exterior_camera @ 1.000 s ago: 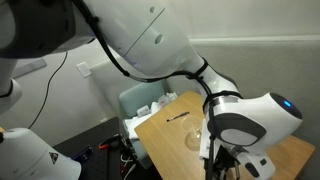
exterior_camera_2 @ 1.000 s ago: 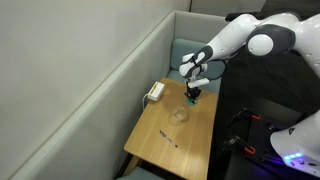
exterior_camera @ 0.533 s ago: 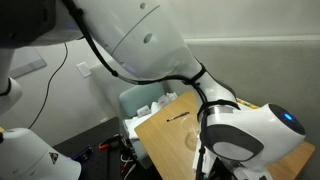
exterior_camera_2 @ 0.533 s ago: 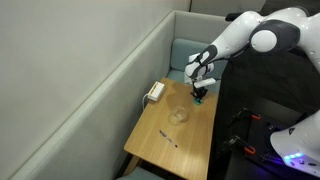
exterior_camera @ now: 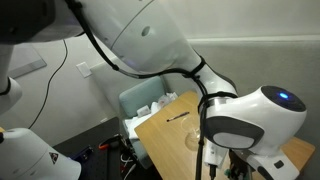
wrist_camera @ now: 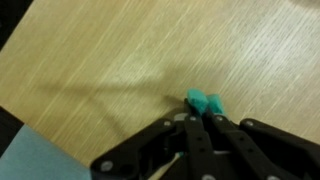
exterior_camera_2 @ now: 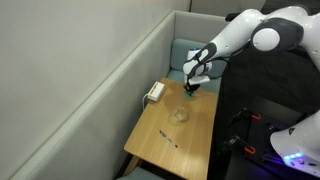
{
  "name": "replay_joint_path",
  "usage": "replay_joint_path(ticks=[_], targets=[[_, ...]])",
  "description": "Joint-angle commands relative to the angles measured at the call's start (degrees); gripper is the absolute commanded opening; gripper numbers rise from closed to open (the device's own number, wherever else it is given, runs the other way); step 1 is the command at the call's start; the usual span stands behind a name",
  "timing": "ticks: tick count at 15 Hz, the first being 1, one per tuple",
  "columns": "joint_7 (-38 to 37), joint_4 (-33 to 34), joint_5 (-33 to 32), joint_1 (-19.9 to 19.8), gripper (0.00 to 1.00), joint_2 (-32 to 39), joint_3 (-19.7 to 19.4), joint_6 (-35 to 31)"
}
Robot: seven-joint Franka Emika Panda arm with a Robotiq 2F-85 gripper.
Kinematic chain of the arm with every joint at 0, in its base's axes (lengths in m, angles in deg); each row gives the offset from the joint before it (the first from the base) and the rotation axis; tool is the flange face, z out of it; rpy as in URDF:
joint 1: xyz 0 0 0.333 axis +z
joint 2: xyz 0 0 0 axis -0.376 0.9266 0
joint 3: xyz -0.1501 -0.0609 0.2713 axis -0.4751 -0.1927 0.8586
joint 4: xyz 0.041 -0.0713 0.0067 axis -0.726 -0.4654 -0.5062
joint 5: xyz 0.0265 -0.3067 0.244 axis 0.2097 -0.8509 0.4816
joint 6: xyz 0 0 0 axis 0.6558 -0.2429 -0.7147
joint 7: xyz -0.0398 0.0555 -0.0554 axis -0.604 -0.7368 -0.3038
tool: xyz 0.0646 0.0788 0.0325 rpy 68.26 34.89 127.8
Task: Wipe the table with the green sponge
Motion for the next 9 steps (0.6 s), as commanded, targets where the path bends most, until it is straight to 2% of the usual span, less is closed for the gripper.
replay_joint_path(ticks=[1, 4, 9], targets=[[-2.48, 1.43, -0.12, 0.59, 0.02, 0.44, -0.66, 2.92], [-5.46, 0.10, -2.55, 2.17, 0.02, -0.07, -3.34, 8.87], [-10.15, -2.72, -10.44, 5.68, 0.02, -1.52, -9.84, 20.53]])
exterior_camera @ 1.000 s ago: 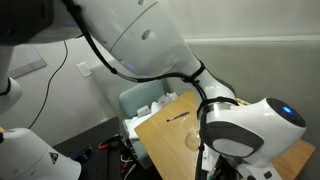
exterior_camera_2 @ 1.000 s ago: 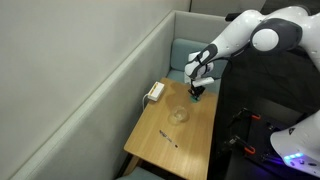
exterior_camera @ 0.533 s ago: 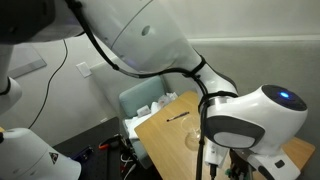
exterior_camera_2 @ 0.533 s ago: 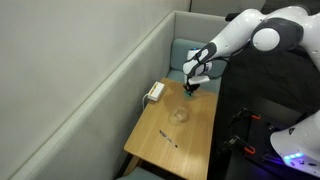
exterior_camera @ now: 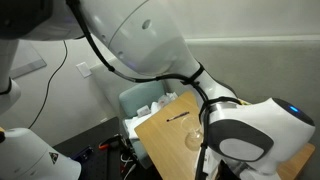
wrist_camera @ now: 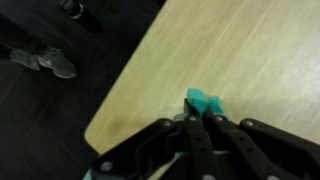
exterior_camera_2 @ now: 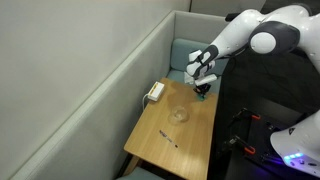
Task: Wipe the table with the green sponge
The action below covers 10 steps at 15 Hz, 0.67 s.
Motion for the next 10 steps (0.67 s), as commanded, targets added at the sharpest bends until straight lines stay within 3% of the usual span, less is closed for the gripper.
replay_joint_path(ticks=[1, 10], targets=[[-4.32, -2.44, -5.42, 3.37, 0.02, -1.75, -4.38, 6.35], [-4.28, 0.74, -3.82, 0.83, 0.02, 1.90, -3.24, -3.31]])
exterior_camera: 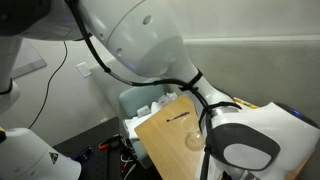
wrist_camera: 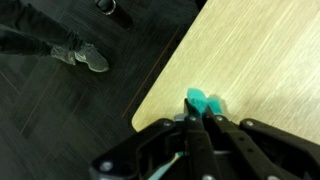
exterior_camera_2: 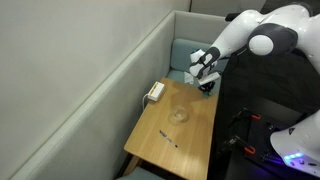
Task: Wipe the table with the green sponge
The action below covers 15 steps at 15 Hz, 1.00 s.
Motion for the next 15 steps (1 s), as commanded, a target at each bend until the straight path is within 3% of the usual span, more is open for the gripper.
replay_joint_path(ticks=[1, 9, 15], targets=[[-1.01, 1.59, 1.74, -1.37, 0.02, 1.95, 1.13, -4.47], [1.94, 2.25, 9.59, -5.39, 0.02, 1.70, 6.36, -15.95], [4.10, 4.42, 11.88, -4.98, 0.02, 1.44, 11.32, -22.93]])
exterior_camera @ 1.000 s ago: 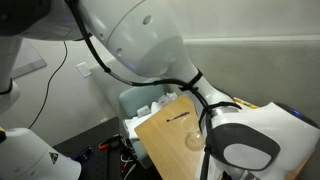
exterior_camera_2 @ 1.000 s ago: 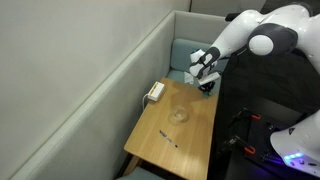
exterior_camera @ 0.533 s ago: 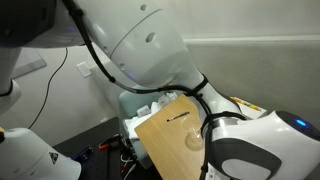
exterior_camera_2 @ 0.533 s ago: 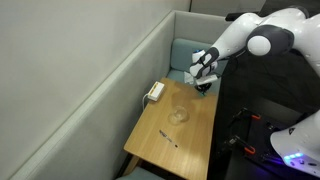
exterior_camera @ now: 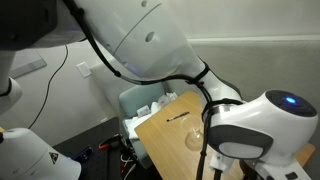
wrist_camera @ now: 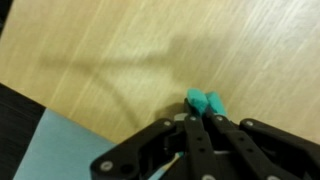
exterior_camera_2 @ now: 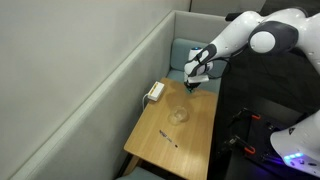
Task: Wipe the table with the green sponge
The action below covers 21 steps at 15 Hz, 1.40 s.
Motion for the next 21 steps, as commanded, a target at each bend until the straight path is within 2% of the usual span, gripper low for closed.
replay_joint_path(ticks=[1, 3, 8, 9, 11, 19, 21], targets=[[2.85, 1.17, 1.96, 0.14, 0.02, -0.62, 3.45, -3.71], [3.18, 0.57, 1.43, 0.93, 0.02, -2.51, 4.34, -3.37], [9.52, 1.60, 0.17, 1.65, 0.02, -3.21, 6.45, -6.58], [9.98, 1.89, 0.12, 1.85, 0.32, -3.20, 6.55, -6.46], [11.04, 1.69, 0.29, 1.69, 0.39, -3.58, 7.06, -6.67], [13.61, -0.61, 0.99, 0.73, 0.98, -6.63, 8.25, -7.22], [12.35, -3.77, 0.91, 1.52, 1.00, -9.88, 7.57, -6.57]])
